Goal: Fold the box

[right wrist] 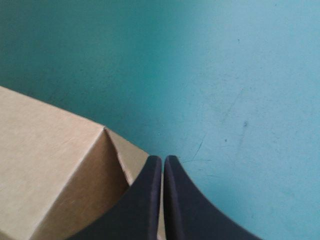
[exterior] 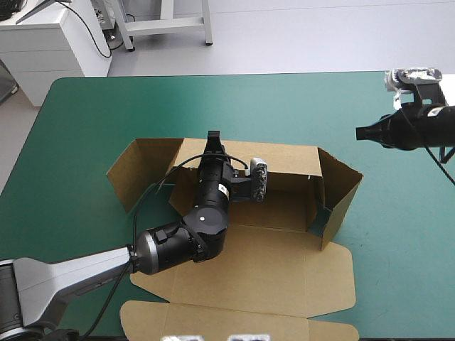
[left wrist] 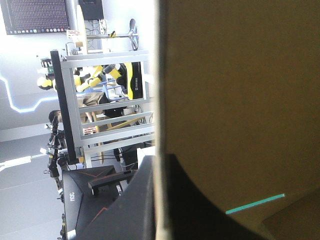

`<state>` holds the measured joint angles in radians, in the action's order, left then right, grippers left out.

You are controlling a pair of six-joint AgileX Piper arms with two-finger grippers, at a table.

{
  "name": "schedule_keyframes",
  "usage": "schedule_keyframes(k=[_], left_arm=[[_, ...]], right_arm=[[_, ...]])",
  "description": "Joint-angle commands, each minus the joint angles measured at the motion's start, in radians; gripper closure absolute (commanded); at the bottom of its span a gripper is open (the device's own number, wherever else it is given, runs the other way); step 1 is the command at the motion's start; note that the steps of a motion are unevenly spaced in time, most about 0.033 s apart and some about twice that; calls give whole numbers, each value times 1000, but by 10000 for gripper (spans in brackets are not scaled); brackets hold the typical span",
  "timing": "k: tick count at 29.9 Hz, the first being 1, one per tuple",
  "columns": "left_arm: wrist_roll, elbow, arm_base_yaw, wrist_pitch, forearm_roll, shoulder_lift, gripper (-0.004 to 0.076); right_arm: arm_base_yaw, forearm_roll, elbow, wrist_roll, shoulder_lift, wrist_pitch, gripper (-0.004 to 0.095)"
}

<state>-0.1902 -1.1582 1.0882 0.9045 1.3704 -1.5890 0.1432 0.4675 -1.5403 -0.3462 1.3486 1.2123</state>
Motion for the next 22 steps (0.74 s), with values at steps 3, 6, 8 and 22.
schedule_keyframes(k=[3,6,8,22], left_arm=[[-16,-21,6,-8,50,38,731],[-16,-21,6,-8,50,38,731],[-16,-21,6,-10,50,38,731],[-16,-21,6,-8,52,38,731]], right_arm=[[5,-10,-96,7,109,-15,908],[5,-14,-95,7,165,2,908],[5,-14,-95,7,194,20,908],[-160,-94,140,18,142,-111,908]])
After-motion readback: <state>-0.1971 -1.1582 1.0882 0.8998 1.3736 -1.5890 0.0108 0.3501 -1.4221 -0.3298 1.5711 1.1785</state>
